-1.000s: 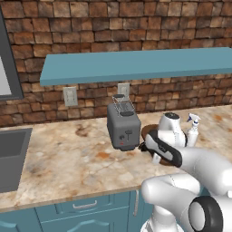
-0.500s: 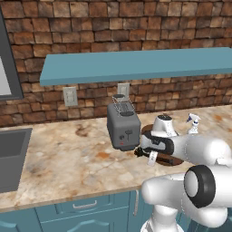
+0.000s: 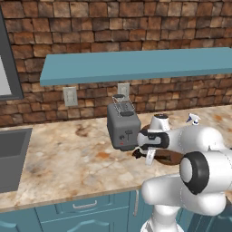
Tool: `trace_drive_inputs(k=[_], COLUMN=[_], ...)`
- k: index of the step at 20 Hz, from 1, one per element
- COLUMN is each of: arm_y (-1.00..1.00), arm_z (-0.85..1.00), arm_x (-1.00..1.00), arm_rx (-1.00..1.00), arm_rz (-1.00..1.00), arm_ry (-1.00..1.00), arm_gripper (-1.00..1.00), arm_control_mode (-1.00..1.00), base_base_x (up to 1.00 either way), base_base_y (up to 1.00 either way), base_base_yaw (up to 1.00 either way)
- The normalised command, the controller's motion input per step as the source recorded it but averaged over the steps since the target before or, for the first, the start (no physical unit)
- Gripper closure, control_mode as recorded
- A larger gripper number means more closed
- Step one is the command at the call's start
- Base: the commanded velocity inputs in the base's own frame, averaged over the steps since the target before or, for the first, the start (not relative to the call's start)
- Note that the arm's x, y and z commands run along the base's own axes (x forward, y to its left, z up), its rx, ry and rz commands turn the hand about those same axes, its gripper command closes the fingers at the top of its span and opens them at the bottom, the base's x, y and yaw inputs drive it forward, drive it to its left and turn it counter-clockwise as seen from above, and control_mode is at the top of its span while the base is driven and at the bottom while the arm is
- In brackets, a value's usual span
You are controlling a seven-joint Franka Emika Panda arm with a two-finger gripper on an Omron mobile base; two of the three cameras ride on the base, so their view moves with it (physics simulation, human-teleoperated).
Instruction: Grab the spray bottle from the shelves, then place it next to the cutting board for sanitizing. Then grab the dish brush from the countertop next to the sink and place it next to the cutting board.
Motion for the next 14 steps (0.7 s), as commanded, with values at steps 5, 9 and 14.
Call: trace_drive_inputs(k=[5,9,14], arm_y=[0.00,0.00,0.00], arm_z=[0.01,0.01,0.14], arm_x=[-0.66,-0.57,-0.21], arm_rx=[0.00,0.00,0.00], arm_rz=[-0.08,-0.12,-0.13], arm_ry=[0.00,0.00,-0.01], arm_gripper=[-1.00,-1.00,-1.00], arm_control_mode=[-1.00,-1.00,-1.00], base_base_x=[0.00,0.00,0.00], base_base_y=[0.00,0.00,0.00], base_base_yaw=[0.00,0.00,0.00])
